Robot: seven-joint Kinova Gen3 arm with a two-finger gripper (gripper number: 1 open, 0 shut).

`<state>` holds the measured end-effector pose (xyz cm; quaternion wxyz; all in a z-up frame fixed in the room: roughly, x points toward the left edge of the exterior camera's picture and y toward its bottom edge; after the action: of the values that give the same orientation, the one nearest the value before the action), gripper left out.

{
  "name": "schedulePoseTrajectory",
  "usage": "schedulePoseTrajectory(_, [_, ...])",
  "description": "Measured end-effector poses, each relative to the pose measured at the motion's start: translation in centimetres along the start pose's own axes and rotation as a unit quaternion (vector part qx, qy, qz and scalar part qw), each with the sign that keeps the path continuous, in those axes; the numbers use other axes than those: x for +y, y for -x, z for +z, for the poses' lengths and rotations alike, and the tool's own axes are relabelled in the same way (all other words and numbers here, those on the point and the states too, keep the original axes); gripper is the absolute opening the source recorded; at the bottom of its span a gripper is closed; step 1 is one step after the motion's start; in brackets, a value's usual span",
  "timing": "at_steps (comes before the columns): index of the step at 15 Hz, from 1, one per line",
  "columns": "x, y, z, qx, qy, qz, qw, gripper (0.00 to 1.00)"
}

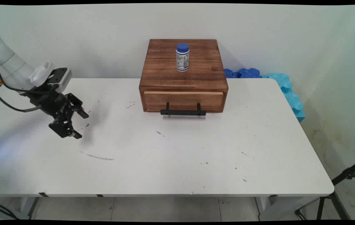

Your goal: Open the drawer

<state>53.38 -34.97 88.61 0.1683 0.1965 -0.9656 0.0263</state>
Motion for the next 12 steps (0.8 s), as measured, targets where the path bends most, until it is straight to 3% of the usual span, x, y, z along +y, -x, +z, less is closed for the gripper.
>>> schedulePoseTrajectory(6, [0.1, -3.6, -0.1, 0.016, -0.004, 0.011, 0.9998, 1.0])
schedulePoseTrajectory(12, [0.2, -10.1, 0.0, 0.037, -0.02, 0.026, 0.9988, 1.0])
